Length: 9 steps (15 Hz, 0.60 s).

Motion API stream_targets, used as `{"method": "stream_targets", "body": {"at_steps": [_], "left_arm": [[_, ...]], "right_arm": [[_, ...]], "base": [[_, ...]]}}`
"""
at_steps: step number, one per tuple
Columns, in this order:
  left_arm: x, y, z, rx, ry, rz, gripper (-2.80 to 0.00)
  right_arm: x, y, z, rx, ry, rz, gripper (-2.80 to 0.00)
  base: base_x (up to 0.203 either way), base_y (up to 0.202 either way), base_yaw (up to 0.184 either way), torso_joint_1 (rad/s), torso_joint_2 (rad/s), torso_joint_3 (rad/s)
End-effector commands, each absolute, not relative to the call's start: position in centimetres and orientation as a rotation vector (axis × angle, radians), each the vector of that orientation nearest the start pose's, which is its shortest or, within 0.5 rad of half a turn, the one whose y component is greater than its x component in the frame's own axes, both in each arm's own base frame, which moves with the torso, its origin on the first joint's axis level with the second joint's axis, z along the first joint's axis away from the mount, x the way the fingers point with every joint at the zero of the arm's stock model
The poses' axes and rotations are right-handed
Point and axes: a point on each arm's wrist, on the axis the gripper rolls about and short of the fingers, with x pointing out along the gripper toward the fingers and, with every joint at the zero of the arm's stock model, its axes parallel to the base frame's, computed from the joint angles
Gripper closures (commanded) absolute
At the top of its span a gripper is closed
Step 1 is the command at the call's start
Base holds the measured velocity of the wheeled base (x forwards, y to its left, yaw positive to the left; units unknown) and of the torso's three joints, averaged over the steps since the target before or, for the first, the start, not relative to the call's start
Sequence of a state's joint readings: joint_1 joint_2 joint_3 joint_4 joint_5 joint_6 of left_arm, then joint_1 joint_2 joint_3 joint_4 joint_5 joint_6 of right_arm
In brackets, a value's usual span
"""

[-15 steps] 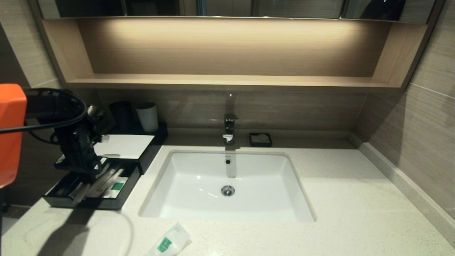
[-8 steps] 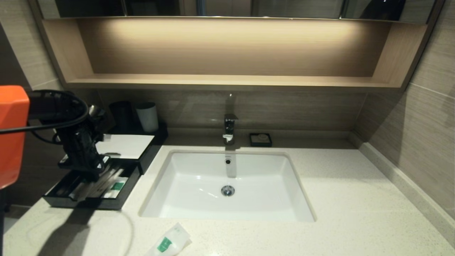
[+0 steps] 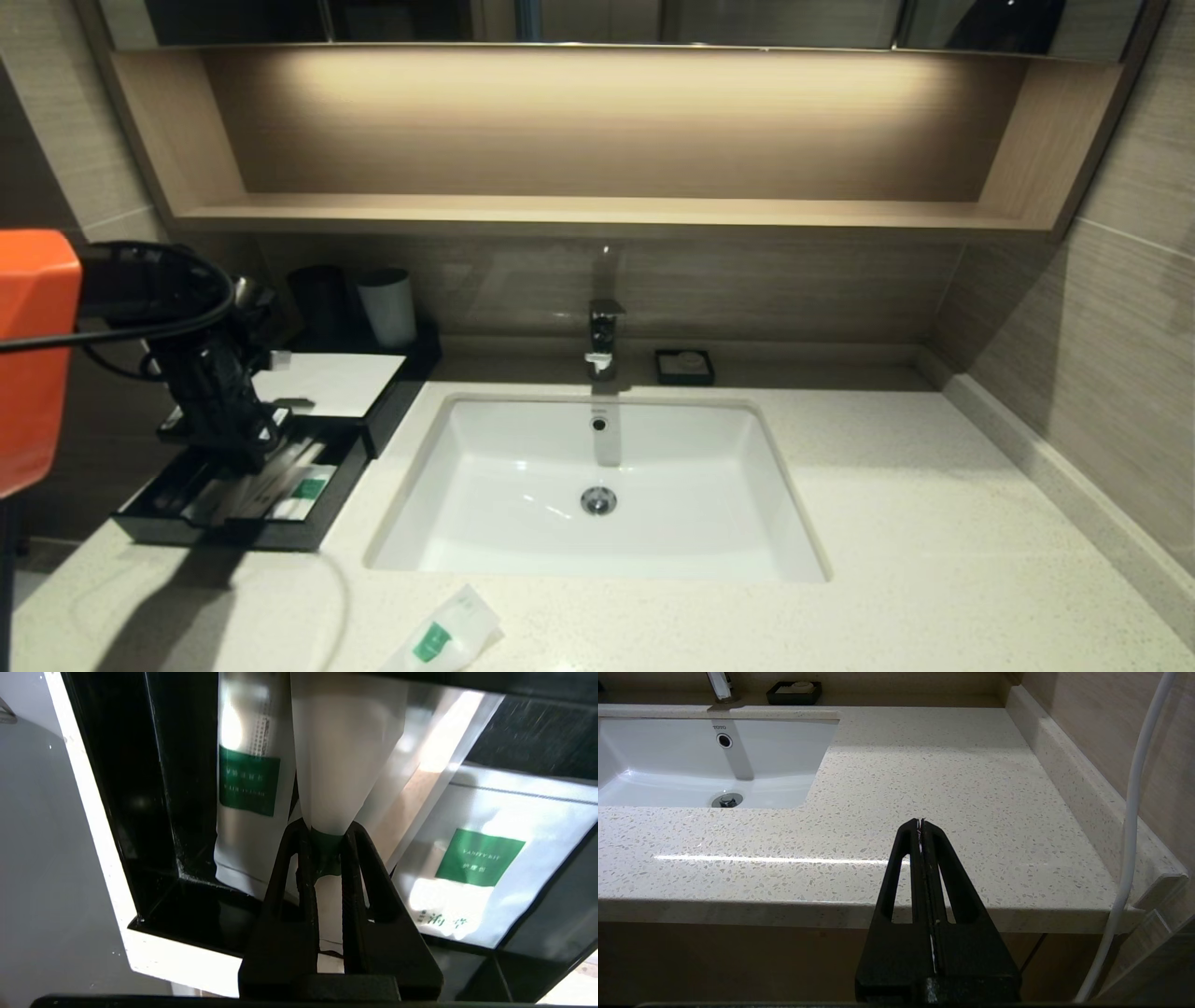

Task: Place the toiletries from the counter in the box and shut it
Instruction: Place the bathroom toiletry into the drawer

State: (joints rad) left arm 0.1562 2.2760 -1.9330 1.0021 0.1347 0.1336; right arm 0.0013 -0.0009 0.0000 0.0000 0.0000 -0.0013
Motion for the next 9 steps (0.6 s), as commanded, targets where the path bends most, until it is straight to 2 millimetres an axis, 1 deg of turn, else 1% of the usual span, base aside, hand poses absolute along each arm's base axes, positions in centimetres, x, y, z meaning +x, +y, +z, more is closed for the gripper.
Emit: {"method": "stream_targets", "body": {"at_steps": [1, 9], "left_arm": [[40.3, 6.73, 13.91, 0.096, 1.362, 0.157, 0.0], [40.56, 7.22, 14.0, 0.1, 1.33, 0.167, 0.0]], "right_arm": [[-2.27, 0.0, 7.51, -0.002, 0.002, 0.002, 0.0], [-2.27, 0.0, 7.51, -0.002, 0.002, 0.002, 0.0]], "base": [[0.0, 0.0, 0.0, 0.0, 0.0, 0.0], [0.0, 0.0, 0.0, 0.0, 0.0, 0.0]]}}
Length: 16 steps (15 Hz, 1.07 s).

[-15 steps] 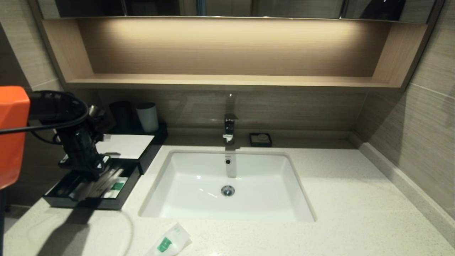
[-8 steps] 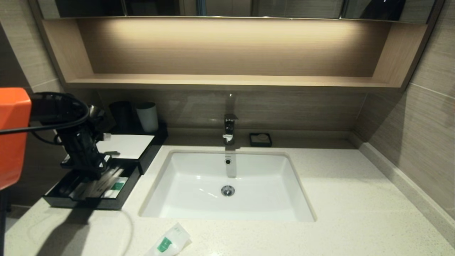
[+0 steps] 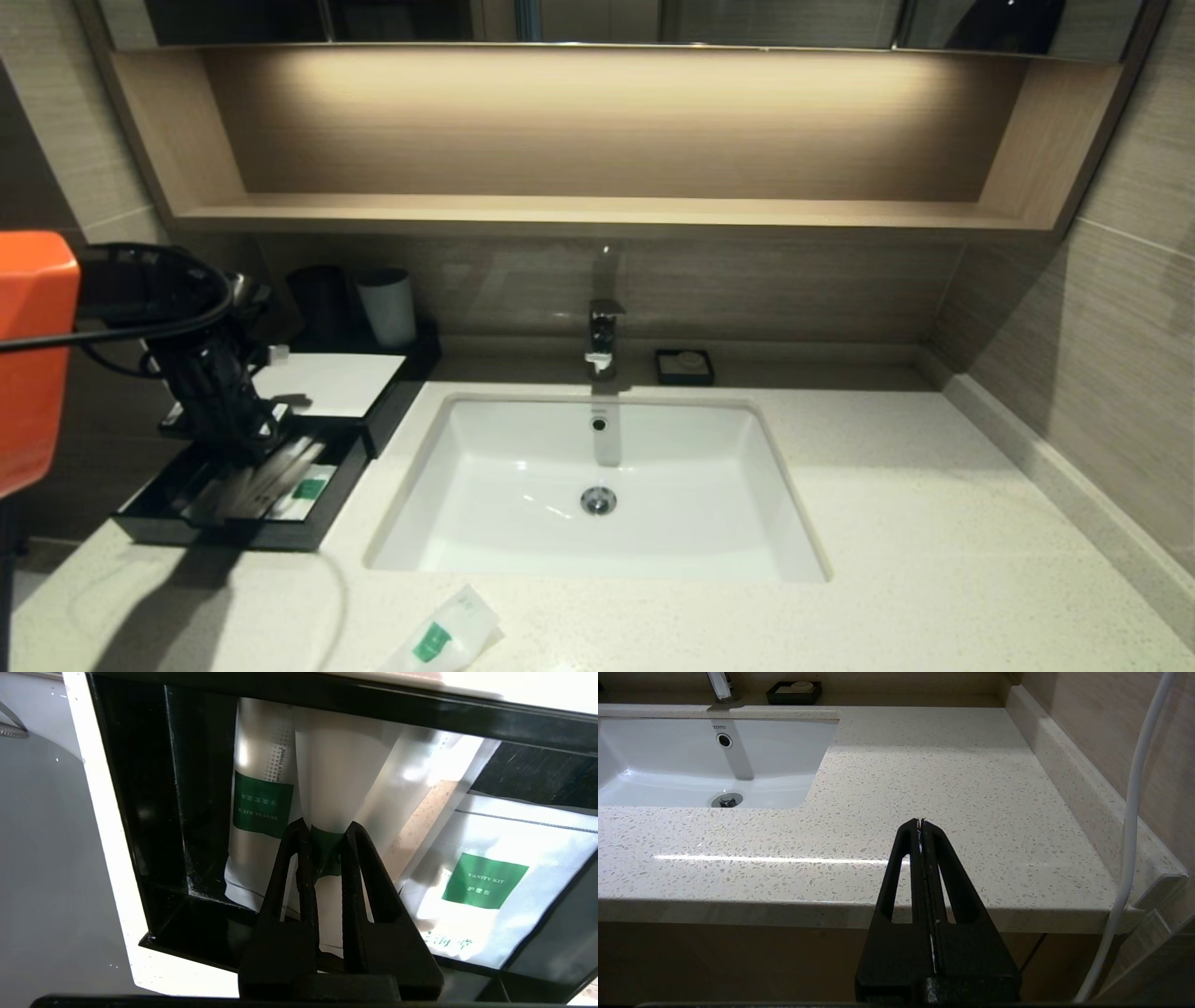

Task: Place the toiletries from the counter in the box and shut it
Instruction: Place the bathroom toiletry into the drawer

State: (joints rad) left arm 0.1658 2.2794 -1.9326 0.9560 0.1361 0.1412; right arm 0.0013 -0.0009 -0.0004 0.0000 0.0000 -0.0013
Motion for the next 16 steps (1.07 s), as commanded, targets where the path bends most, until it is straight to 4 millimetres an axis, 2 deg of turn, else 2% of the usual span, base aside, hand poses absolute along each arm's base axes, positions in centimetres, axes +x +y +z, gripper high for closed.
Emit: {"method": "stream_targets", "body": {"at_steps": [1, 9, 16], "left_arm": [[40.6, 7.3, 14.0, 0.1, 1.327, 0.169, 0.0], [40.8, 9.3, 13.3, 0.088, 1.313, 0.2, 0.0], [40.8, 9.4, 13.4, 0.095, 1.305, 0.197, 0.0]], "right_arm": [[-2.3, 0.0, 7.5, -0.002, 0.002, 0.002, 0.0], [-2.3, 0.0, 7.5, -0.002, 0.002, 0.002, 0.0], [-2.3, 0.0, 7.5, -0.002, 0.002, 0.002, 0.0]], "base": [[0.0, 0.0, 0.0, 0.0, 0.0, 0.0], [0.0, 0.0, 0.0, 0.0, 0.0, 0.0], [0.0, 0.0, 0.0, 0.0, 0.0, 0.0]]}}
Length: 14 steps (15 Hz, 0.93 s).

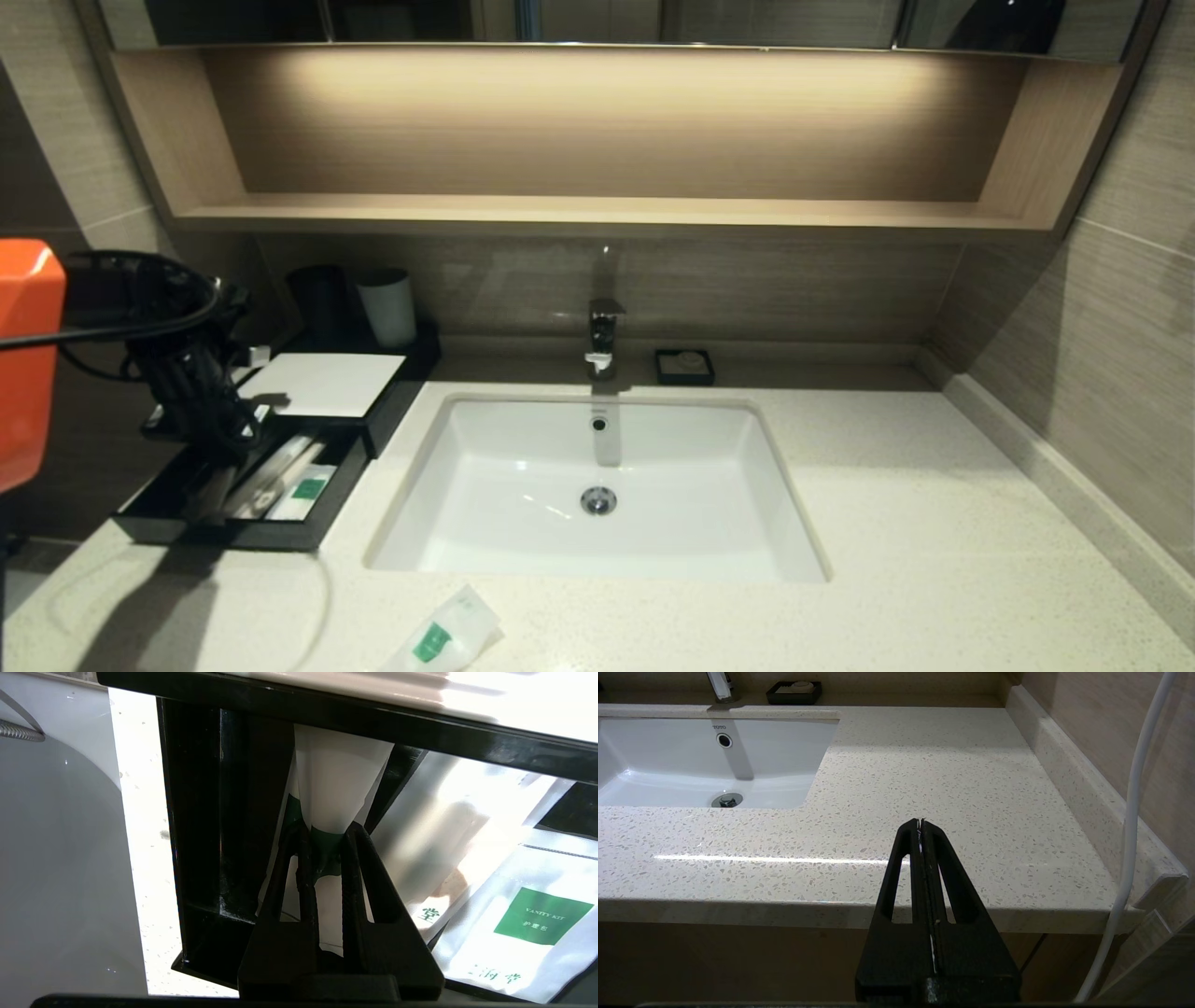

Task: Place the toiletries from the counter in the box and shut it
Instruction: Place the bathroom toiletry into the drawer

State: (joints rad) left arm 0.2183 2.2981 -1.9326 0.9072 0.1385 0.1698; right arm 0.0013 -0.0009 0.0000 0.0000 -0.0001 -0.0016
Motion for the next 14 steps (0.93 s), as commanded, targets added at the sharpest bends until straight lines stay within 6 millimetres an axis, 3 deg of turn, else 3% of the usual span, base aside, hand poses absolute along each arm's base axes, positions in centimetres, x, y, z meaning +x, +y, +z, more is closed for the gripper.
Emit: {"method": "stream_targets", "body": {"at_steps": [1, 2, 9, 14], "left_arm": [[40.8, 9.4, 13.4, 0.1, 1.306, 0.193, 0.0], [40.8, 9.4, 13.5, 0.102, 1.304, 0.19, -2.8], [40.2, 9.2, 14.7, 0.102, 1.292, 0.191, -2.8], [38.6, 8.8, 17.7, 0.078, 1.245, 0.163, -2.8]], "right_arm": [[-2.3, 0.0, 7.5, -0.002, 0.002, 0.002, 0.0], [-2.3, 0.0, 7.5, -0.002, 0.0, 0.002, 0.0], [-2.3, 0.0, 7.5, -0.002, 0.0, 0.002, 0.0], [-2.3, 0.0, 7.5, -0.002, 0.0, 0.002, 0.0]], "base": [[0.0, 0.0, 0.0, 0.0, 0.0, 0.0], [0.0, 0.0, 0.0, 0.0, 0.0, 0.0], [0.0, 0.0, 0.0, 0.0, 0.0, 0.0], [0.0, 0.0, 0.0, 0.0, 0.0, 0.0]]}}
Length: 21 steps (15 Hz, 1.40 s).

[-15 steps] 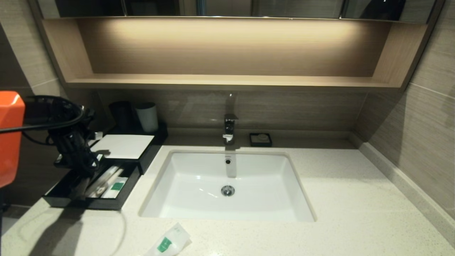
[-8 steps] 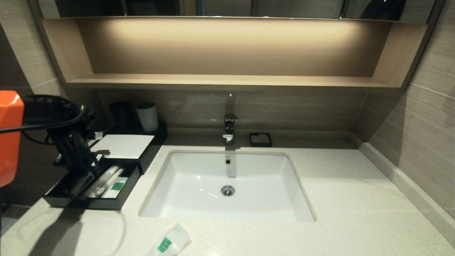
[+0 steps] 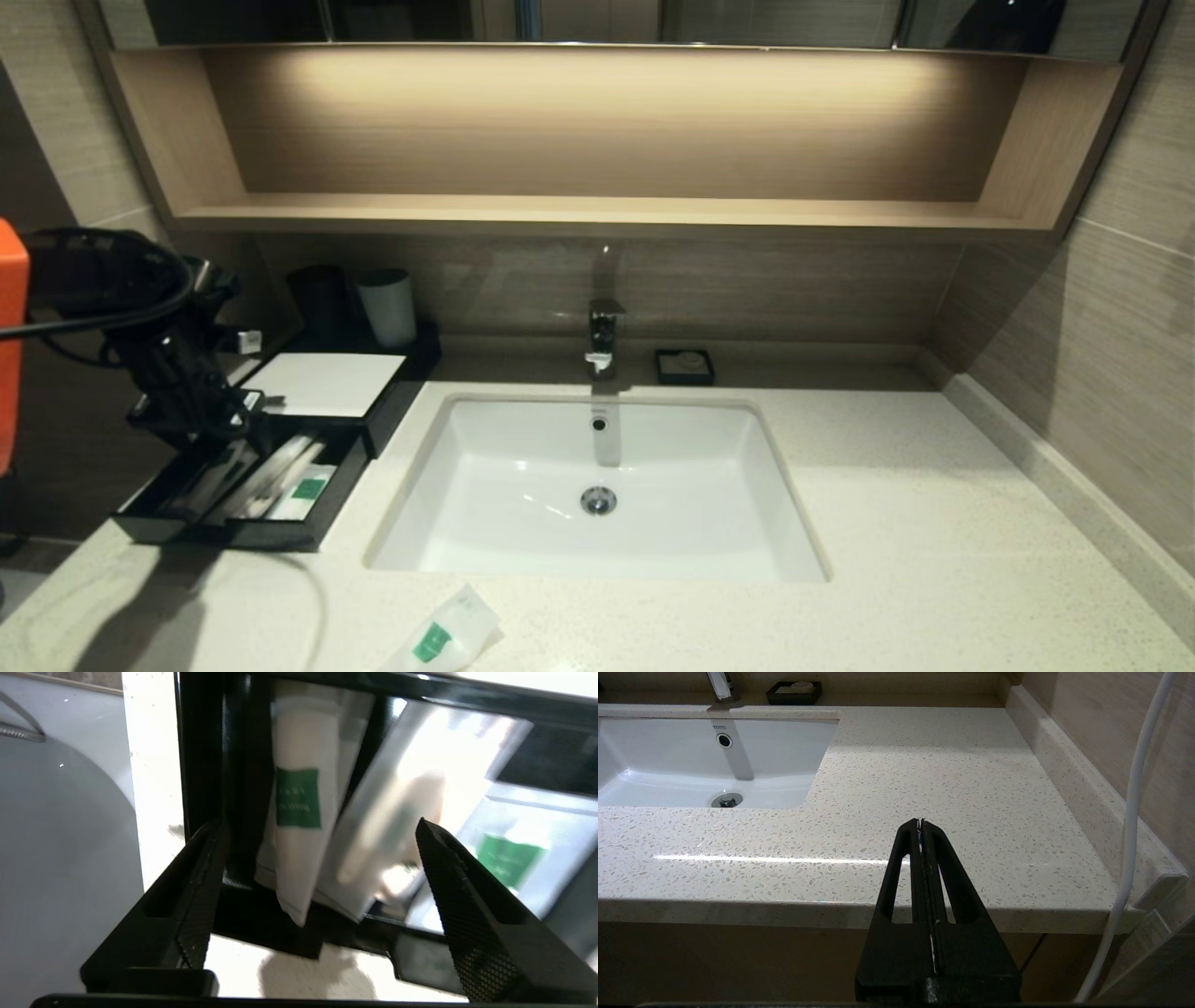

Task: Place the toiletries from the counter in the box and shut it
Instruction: Place the bathroom toiletry into the drawer, then pick up the bathroom toiletry

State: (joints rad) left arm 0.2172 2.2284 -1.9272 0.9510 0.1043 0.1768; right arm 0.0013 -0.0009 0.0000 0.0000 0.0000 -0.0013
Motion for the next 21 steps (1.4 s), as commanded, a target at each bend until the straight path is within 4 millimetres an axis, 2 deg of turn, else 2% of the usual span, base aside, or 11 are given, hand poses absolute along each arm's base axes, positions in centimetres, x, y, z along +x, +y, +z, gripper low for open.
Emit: {"method": "stream_targets", "body": {"at_steps": [1, 9, 10, 13, 16, 21], "left_arm": [[38.1, 8.6, 18.5, 0.073, 1.236, 0.157, -2.8], [34.0, 7.1, 24.2, 0.003, 1.147, 0.132, -2.8], [33.2, 6.8, 24.9, -0.013, 1.147, 0.111, 0.0], [30.7, 5.4, 26.8, -0.048, 1.153, 0.018, 0.0], [27.9, 3.1, 28.1, -0.1, 1.222, -0.137, 0.0], [22.7, -0.2, 28.3, -0.071, 1.307, -0.267, 0.0]], "right_arm": [[-2.3, 0.0, 7.5, -0.002, 0.002, 0.002, 0.0], [-2.3, 0.0, 7.5, -0.002, 0.002, 0.002, 0.0], [-2.3, 0.0, 7.5, -0.002, 0.0, 0.002, 0.0], [-2.3, 0.0, 7.5, -0.002, 0.002, 0.002, 0.0], [-2.3, 0.0, 7.5, -0.002, 0.002, 0.002, 0.0], [-2.3, 0.0, 7.5, -0.002, 0.002, 0.002, 0.0]], "base": [[0.0, 0.0, 0.0, 0.0, 0.0, 0.0], [0.0, 0.0, 0.0, 0.0, 0.0, 0.0], [0.0, 0.0, 0.0, 0.0, 0.0, 0.0], [0.0, 0.0, 0.0, 0.0, 0.0, 0.0], [0.0, 0.0, 0.0, 0.0, 0.0, 0.0], [0.0, 0.0, 0.0, 0.0, 0.0, 0.0]]}}
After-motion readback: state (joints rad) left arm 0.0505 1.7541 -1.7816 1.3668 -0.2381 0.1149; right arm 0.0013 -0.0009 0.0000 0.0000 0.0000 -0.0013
